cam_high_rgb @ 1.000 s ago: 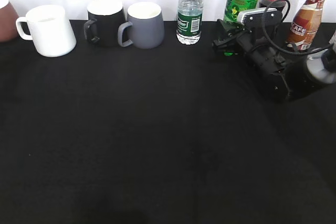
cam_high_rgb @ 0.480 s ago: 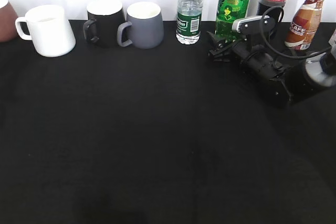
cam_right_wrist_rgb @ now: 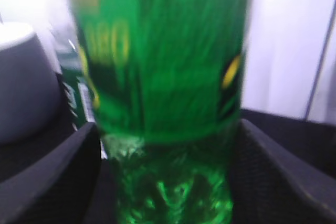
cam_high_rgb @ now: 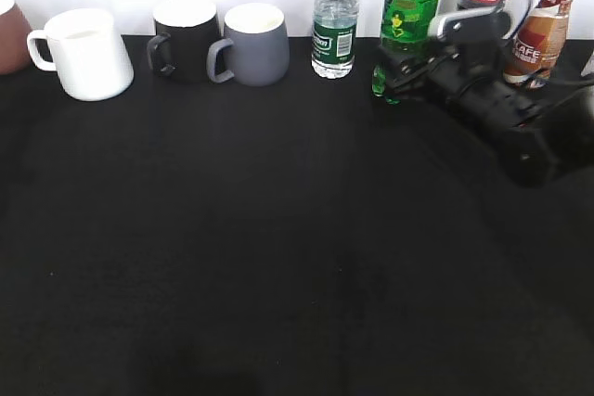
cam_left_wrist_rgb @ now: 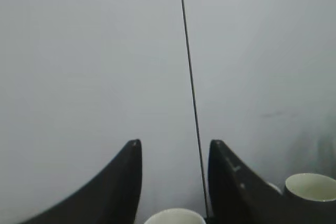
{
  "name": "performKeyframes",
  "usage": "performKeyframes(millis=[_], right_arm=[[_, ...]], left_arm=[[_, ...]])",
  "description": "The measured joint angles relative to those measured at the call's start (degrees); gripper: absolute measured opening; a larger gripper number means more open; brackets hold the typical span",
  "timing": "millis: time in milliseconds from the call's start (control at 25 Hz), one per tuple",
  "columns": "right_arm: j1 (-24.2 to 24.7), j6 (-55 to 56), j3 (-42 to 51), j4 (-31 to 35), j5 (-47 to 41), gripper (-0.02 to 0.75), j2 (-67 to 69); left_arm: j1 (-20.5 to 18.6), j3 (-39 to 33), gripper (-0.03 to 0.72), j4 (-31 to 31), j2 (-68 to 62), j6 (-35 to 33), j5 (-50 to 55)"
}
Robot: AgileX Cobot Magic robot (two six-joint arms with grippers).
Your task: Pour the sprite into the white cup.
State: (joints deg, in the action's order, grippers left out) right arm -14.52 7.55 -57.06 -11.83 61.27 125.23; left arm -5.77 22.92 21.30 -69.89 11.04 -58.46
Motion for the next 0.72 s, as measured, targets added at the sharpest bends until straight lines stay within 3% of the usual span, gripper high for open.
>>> performKeyframes(millis=[280,440,480,560,640,720], right_arm=[[0.0,-4.55,7.42,2.79,-1.46,0.576,-6.87],[0.0,-6.67,18.36,5.5,-2.05,0.553,-19.75],[0.0,-6.92,19.27,7.0,-8.74,0.514,-26.8],[0.0,-7.02,18.17,8.23,-28.74,0.391,-41.41],[0.0,-6.96,16.08,8.32,-45.63,0.255,-53.5],[-0.18,-4.79,15.95,8.84,-57.61,0.22,-64.41]], left_arm=[[0.0,0.0,0.324,-0.62,0.0,0.0,0.0],[0.0,0.0,0.324,-0.62,1.51,0.0,0.44],[0.0,0.0,0.315,-0.68,3.52,0.05,2.39],[0.0,1.29,0.23,-0.68,11.02,3.92,17.03],[0.0,3.2,0.199,-0.62,21.19,7.6,31.64],[0.0,5.6,0.197,-0.63,34.37,10.09,50.06]])
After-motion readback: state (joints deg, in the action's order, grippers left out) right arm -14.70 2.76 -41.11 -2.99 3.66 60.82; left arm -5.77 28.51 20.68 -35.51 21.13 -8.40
